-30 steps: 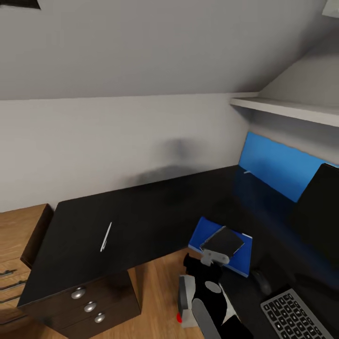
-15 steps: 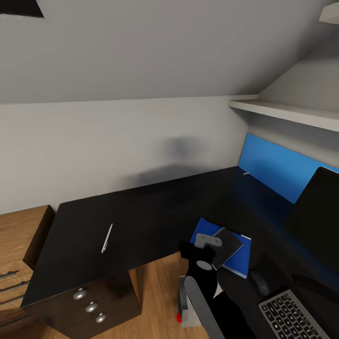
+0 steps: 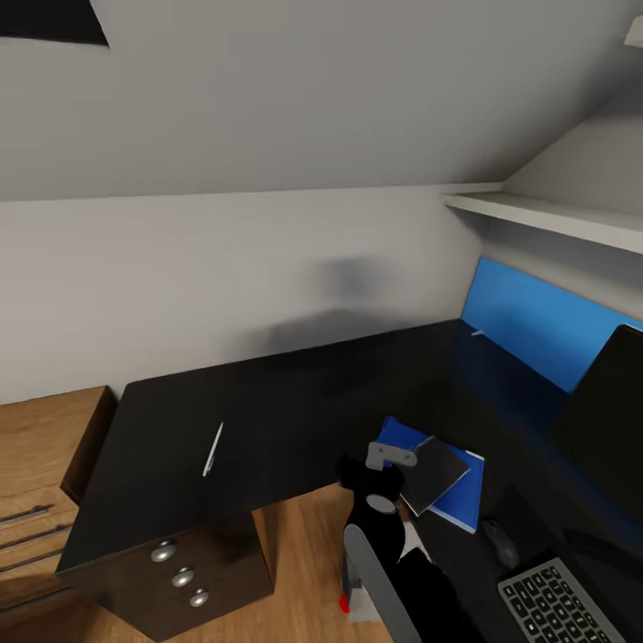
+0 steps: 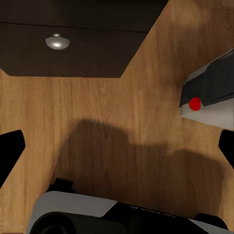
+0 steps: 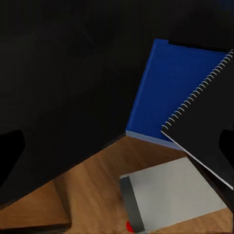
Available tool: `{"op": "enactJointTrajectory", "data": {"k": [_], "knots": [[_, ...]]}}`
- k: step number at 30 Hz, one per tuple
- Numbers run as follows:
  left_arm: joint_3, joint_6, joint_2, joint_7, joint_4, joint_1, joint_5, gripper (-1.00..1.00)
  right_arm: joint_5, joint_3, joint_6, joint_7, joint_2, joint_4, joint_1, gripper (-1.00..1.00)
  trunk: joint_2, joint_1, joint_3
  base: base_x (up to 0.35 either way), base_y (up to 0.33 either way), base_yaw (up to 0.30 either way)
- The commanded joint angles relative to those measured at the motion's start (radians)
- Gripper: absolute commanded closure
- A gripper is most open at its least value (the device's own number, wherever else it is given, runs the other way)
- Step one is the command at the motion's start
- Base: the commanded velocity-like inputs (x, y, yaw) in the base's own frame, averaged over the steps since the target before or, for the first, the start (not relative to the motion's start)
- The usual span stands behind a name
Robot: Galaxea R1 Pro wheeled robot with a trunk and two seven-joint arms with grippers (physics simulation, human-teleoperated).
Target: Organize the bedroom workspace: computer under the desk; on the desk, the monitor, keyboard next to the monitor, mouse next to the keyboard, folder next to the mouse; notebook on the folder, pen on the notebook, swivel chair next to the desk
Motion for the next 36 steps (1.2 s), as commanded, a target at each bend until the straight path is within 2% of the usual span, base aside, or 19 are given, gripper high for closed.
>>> {"op": "enactJointTrajectory", "data": {"k": [1, 9, 13, 16, 18, 19, 21, 24, 30, 36], "knots": [[-0.001, -0.005, 0.001, 0.008, -0.001, 0.0, 0.01, -1.0, -0.004, 0.014, 0.004, -0.007, 0.0, 0.015, -0.001, -1.0, -0.001, 0.0, -0.001, 0.0, 0.0, 0.252], [0.006, -0.006, 0.0, 0.006, 0.0, 0.0, 0.01, -1.0, -0.003, 0.05, 0.002, -0.005, 0.0, 0.065, -0.001, -1.0, -0.001, 0.0, -0.005, 0.0, 0.0, 0.262], [0.006, -0.007, 0.0, 0.005, 0.001, 0.0, 0.01, -1.0, -0.003, 0.084, 0.002, -0.005, -0.001, 0.073, -0.002, -1.0, -0.001, 0.0, -0.009, 0.011, 0.008, 0.246], [0.007, -0.007, 0.0, 0.004, 0.001, 0.0, 0.009, -1.0, -0.002, 0.155, 0.004, -0.006, -0.005, 0.078, -0.002, -1.0, -0.001, 0.0, -0.01, 0.135, 0.112, 0.137], [0.007, -0.007, -0.001, 0.003, 0.001, 0.0, 0.009, -1.0, -0.002, 0.187, 0.004, -0.006, -0.01, 0.079, -0.001, -1.0, -0.001, 0.0, -0.011, 0.191, 0.16, 0.066], [0.007, -0.007, 0.0, 0.003, 0.0, 0.0, 0.009, -1.0, 0.0, 0.239, 0.003, -0.005, -0.022, 0.079, -0.001, -1.0, -0.001, 0.0, -0.011, 0.219, 0.185, 0.03], [0.007, -0.007, 0.0, 0.003, -0.001, 0.0, 0.008, -1.0, 0.003, 0.286, 0.002, -0.004, -0.03, 0.08, -0.001, -1.0, -0.001, 0.0, -0.011, 0.227, 0.193, 0.02], [0.007, -0.008, 0.001, 0.003, -0.003, 0.0, 0.008, -1.0, 0.007, 0.327, 0.0, -0.004, -0.037, 0.08, -0.001, -1.0, -0.001, 0.0, -0.011, 0.213, 0.183, 0.008], [0.008, -0.009, 0.003, 0.003, -0.006, 0.0, 0.009, -1.0, 0.009, 0.348, -0.022, -0.004, -0.038, 0.077, -0.001, -1.0, -0.001, 0.0, -0.011, 0.075, 0.066, 0.002], [0.008, -0.016, 0.004, 0.003, -0.007, 0.0, 0.009, -1.0, 0.01, 0.351, -0.045, -0.004, -0.039, 0.073, -0.001, -1.0, -0.001, 0.0, -0.011, 0.008, 0.007, 0.0]]}}
